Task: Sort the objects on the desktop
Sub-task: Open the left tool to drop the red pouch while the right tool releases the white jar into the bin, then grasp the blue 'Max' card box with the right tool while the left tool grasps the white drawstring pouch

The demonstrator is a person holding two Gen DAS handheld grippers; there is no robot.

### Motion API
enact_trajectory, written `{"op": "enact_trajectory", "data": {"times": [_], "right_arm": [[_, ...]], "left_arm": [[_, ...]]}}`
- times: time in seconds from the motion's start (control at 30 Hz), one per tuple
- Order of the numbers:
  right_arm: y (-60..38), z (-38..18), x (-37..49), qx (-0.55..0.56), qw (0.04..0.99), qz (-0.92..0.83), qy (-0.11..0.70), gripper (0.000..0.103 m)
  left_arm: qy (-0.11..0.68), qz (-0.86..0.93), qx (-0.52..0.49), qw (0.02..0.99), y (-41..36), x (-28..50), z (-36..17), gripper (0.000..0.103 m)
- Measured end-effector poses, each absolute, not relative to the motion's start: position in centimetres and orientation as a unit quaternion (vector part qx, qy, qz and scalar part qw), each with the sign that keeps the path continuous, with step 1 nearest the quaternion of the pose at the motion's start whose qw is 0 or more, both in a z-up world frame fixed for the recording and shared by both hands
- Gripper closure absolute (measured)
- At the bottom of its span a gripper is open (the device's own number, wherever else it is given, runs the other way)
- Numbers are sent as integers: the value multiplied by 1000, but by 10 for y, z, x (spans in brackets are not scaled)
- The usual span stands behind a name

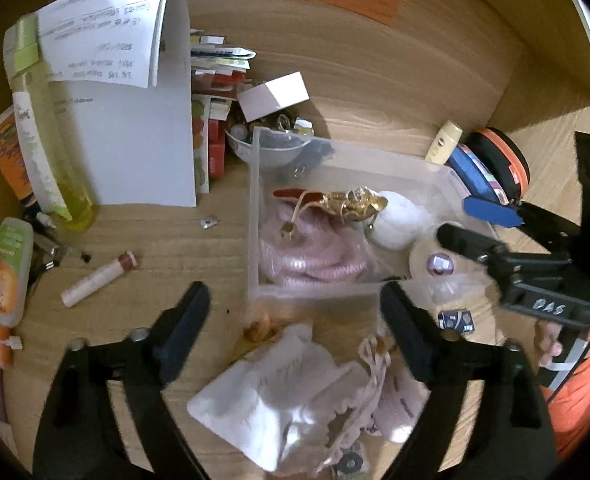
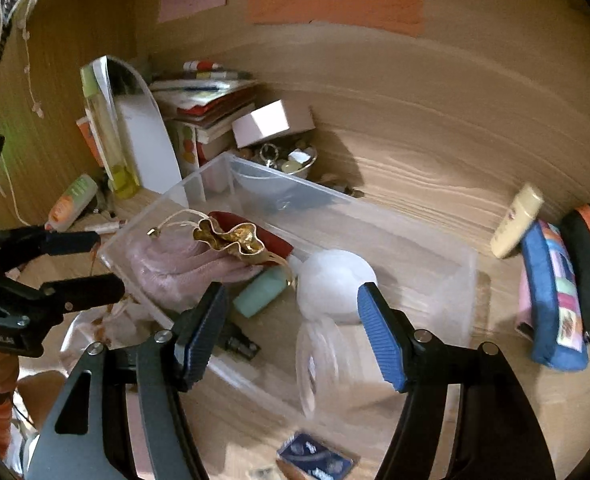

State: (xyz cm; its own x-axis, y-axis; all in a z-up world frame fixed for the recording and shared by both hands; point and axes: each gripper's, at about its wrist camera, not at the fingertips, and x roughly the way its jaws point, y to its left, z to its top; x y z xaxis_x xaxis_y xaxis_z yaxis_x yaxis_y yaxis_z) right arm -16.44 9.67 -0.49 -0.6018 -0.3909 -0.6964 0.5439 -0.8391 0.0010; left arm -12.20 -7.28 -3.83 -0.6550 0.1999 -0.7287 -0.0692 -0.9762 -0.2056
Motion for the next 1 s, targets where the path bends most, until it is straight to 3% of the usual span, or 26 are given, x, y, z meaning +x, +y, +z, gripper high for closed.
{"op": "enact_trajectory", "data": {"times": [0.43,0.57,1.0], "right_arm": [[155,-14,-125,364,242,-896,80,37],[169,-22,-117,366,230,-898,82,32],[173,-67,-112,425,235,-872,64,32]], "left_arm": [[-52,886,-457,50,-61,-104,-79,11],[-62,877,-474,47,-66,-98,-93,8],[-43,877,-477,32,-83,-64,-96,5]]}}
